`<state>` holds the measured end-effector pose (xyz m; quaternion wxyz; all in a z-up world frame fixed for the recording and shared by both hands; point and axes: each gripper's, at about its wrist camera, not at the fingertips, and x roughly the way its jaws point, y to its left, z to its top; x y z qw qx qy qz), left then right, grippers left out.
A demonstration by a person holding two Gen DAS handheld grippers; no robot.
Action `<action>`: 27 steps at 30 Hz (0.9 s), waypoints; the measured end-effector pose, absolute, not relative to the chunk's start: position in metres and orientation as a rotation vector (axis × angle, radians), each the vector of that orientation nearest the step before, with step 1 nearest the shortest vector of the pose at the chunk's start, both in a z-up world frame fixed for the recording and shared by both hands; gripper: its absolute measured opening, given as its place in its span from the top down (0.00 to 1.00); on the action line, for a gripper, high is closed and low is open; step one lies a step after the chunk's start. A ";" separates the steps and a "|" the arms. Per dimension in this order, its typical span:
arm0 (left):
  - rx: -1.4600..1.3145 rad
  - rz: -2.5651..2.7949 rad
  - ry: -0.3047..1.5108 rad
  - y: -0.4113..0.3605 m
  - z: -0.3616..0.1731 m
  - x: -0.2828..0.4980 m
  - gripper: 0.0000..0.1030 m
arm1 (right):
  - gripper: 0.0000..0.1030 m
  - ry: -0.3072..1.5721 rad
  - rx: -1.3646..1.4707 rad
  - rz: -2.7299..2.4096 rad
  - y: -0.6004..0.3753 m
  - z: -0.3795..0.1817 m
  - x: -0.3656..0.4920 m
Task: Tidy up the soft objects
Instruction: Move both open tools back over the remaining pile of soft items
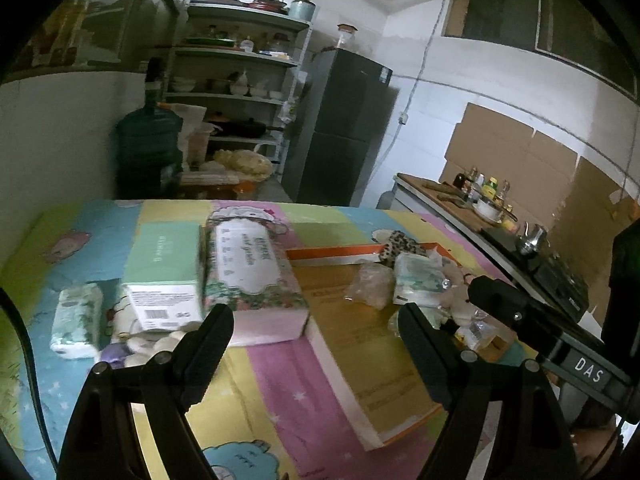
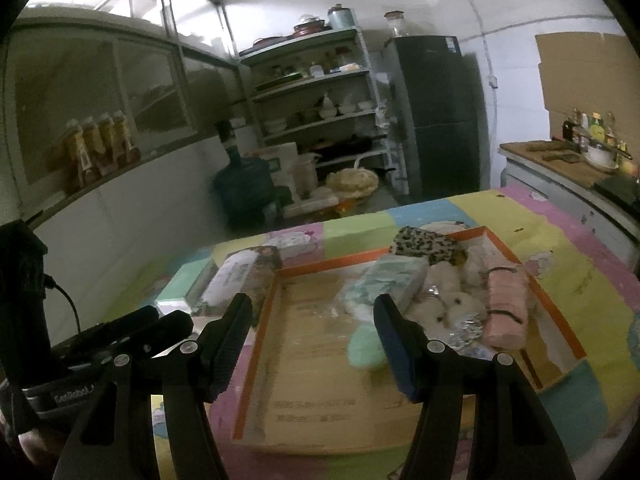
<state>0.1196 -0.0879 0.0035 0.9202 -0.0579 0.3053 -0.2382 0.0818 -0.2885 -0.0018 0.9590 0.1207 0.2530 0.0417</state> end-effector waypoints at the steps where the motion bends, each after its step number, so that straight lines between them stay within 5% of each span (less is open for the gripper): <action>1: -0.123 -0.481 0.625 -0.083 0.003 0.118 0.18 | 0.37 0.513 0.242 0.090 -0.287 -0.002 0.082; 21: -0.190 -0.320 0.620 0.004 -0.006 0.109 0.18 | 0.37 0.562 0.180 0.214 -0.211 -0.011 0.096; 27: -0.219 -0.267 0.609 0.030 -0.008 0.108 0.18 | 0.29 0.583 0.164 0.252 -0.189 -0.016 0.103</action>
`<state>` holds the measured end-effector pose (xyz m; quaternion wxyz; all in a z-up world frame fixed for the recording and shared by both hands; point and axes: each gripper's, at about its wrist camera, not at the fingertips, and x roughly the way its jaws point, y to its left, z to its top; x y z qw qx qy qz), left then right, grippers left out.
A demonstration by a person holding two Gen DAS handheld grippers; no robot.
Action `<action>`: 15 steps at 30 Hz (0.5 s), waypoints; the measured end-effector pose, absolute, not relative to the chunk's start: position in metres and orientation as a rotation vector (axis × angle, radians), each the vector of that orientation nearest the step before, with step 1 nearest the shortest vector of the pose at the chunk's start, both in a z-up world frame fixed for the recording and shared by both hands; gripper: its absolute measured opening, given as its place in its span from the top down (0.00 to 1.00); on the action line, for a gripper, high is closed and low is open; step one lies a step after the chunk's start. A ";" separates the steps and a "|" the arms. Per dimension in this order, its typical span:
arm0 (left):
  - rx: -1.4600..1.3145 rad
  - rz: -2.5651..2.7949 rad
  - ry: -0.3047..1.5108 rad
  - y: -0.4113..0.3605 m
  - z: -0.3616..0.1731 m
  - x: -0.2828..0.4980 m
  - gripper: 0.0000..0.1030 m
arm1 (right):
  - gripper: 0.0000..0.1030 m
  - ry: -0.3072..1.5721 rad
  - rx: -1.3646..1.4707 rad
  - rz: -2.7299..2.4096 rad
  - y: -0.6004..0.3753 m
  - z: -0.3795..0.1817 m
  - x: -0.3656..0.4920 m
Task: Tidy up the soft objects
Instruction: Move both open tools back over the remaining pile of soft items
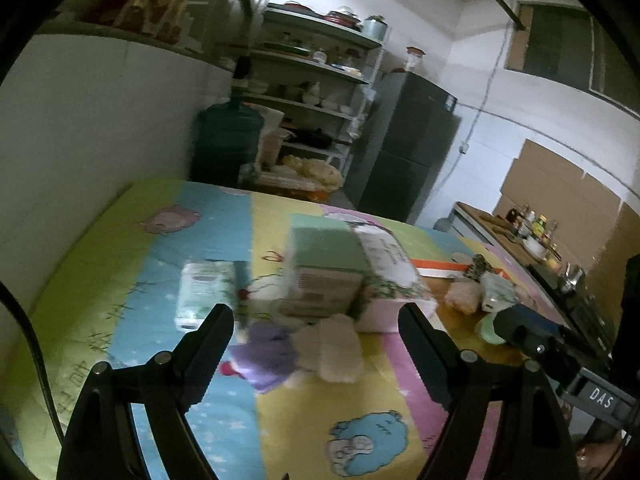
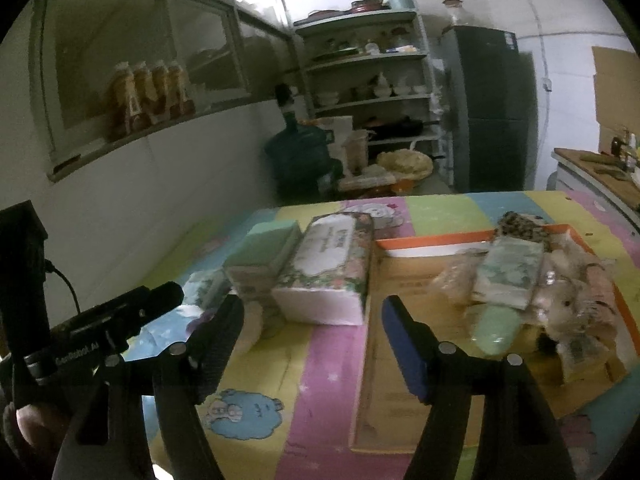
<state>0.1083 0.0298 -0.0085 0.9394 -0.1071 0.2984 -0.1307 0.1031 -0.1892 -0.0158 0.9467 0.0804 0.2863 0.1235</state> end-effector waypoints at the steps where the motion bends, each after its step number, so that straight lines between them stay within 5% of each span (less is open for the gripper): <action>1: -0.224 -0.257 0.608 0.035 -0.009 0.109 0.18 | 0.29 0.587 0.163 0.259 -0.185 -0.016 0.105; 15: -0.279 -0.163 0.610 0.088 -0.019 0.115 0.18 | 0.29 0.769 0.125 0.516 -0.121 -0.064 0.147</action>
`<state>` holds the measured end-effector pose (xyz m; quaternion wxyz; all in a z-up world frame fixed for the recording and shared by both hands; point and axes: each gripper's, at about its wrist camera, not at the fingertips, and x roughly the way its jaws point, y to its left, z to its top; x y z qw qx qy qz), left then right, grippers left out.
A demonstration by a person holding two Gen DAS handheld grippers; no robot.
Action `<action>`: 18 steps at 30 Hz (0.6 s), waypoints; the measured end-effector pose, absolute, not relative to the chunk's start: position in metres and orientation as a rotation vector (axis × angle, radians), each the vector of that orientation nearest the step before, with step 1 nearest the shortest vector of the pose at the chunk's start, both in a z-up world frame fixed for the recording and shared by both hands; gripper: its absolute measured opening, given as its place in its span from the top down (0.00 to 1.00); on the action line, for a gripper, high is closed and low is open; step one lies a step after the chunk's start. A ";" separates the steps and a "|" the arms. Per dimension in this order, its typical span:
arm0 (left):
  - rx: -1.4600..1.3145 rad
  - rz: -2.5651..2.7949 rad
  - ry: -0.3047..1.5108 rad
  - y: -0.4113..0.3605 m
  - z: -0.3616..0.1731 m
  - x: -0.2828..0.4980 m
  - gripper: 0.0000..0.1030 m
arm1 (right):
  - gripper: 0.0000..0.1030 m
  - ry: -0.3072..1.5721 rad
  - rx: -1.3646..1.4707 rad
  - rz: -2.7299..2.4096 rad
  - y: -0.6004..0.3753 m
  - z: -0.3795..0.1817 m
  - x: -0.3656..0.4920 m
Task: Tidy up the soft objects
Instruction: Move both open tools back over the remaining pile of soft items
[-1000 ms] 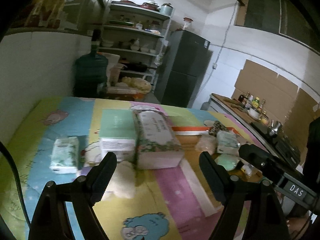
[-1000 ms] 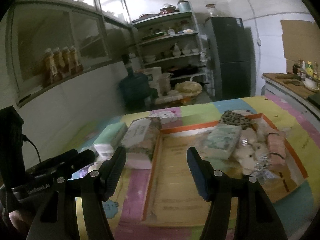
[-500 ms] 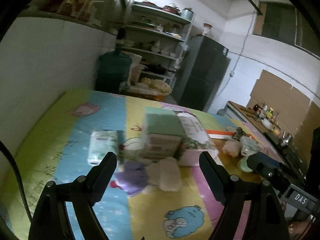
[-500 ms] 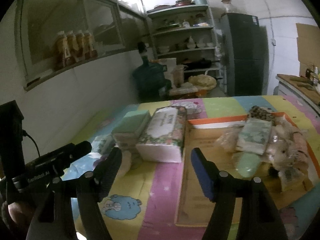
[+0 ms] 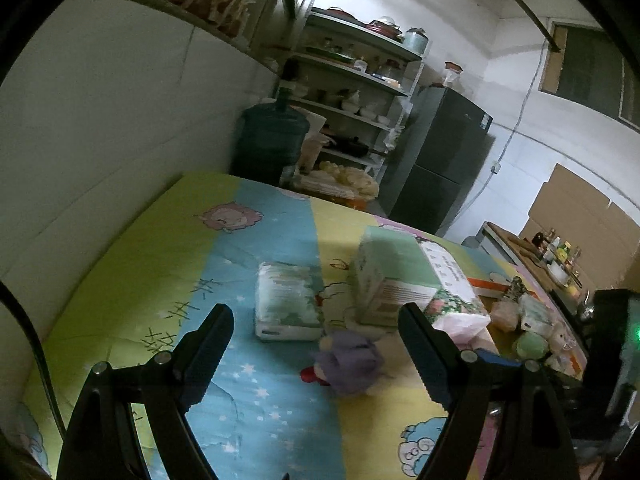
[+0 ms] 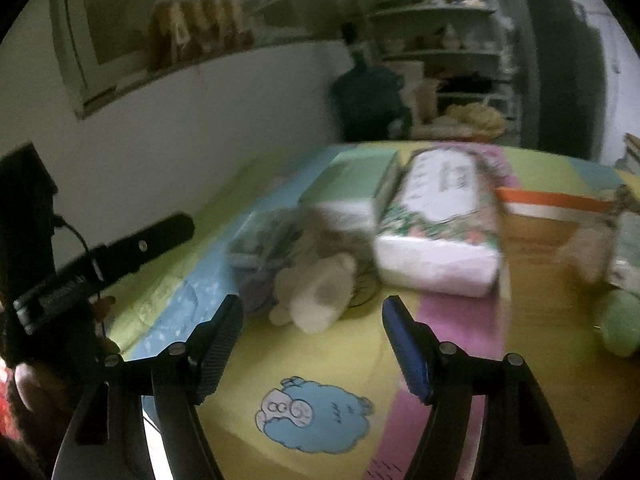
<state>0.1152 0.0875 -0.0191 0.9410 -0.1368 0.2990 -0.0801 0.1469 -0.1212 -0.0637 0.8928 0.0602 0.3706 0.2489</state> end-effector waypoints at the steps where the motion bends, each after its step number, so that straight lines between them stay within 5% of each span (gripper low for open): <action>1: -0.281 -0.161 0.612 0.089 -0.020 0.116 0.18 | 0.29 0.779 0.118 0.522 -0.118 -0.067 0.150; 18: -0.316 -0.126 0.632 0.110 -0.031 0.125 0.18 | 0.29 0.818 0.040 0.814 -0.082 -0.071 0.130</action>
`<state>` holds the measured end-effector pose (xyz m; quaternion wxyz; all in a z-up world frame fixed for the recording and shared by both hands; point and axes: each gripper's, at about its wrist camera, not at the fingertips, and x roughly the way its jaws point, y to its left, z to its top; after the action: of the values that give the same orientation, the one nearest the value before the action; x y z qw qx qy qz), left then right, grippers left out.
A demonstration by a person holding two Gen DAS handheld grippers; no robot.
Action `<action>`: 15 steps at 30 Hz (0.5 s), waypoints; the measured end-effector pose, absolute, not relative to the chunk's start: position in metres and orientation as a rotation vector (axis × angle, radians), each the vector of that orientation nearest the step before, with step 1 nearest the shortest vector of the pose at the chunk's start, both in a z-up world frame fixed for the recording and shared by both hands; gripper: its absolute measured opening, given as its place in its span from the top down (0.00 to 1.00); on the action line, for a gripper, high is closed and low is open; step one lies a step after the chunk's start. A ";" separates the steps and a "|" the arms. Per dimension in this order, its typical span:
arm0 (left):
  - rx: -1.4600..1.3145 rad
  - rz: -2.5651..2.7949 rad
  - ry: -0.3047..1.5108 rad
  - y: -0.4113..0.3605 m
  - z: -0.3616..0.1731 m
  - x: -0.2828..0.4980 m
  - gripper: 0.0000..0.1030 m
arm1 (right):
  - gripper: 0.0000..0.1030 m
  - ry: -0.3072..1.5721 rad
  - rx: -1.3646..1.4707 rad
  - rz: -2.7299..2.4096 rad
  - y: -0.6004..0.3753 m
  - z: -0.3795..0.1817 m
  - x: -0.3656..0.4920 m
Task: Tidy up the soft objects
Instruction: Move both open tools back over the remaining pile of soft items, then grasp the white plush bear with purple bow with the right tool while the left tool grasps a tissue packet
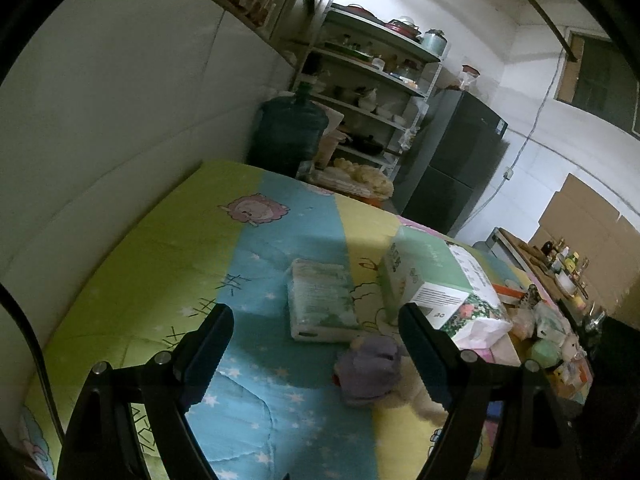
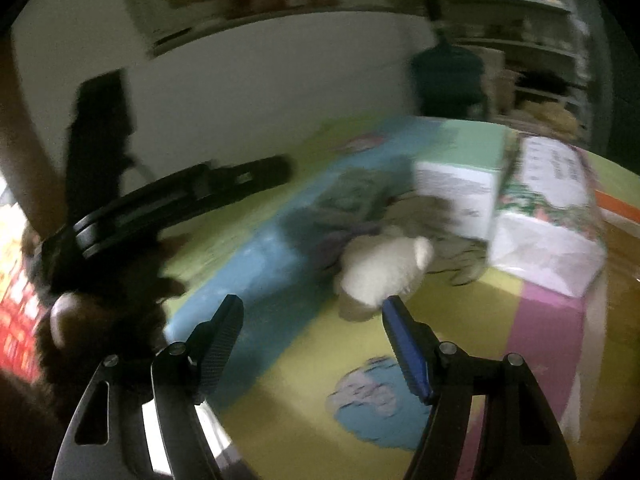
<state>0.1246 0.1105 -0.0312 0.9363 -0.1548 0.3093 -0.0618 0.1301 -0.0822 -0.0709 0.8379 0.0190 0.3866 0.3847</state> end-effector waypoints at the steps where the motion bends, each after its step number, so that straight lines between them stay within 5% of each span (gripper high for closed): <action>1: -0.316 -0.126 0.632 0.111 -0.031 0.125 0.18 | 0.29 0.825 0.032 0.848 -0.079 -0.070 0.127; 15: -0.313 -0.095 0.637 0.117 -0.037 0.133 0.18 | 0.29 0.826 -0.085 0.698 -0.072 -0.068 0.160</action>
<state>0.1328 0.1174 -0.0365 0.9366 -0.1532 0.3118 -0.0463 0.1602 -0.0715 -0.0679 0.8565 -0.0406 0.3932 0.3319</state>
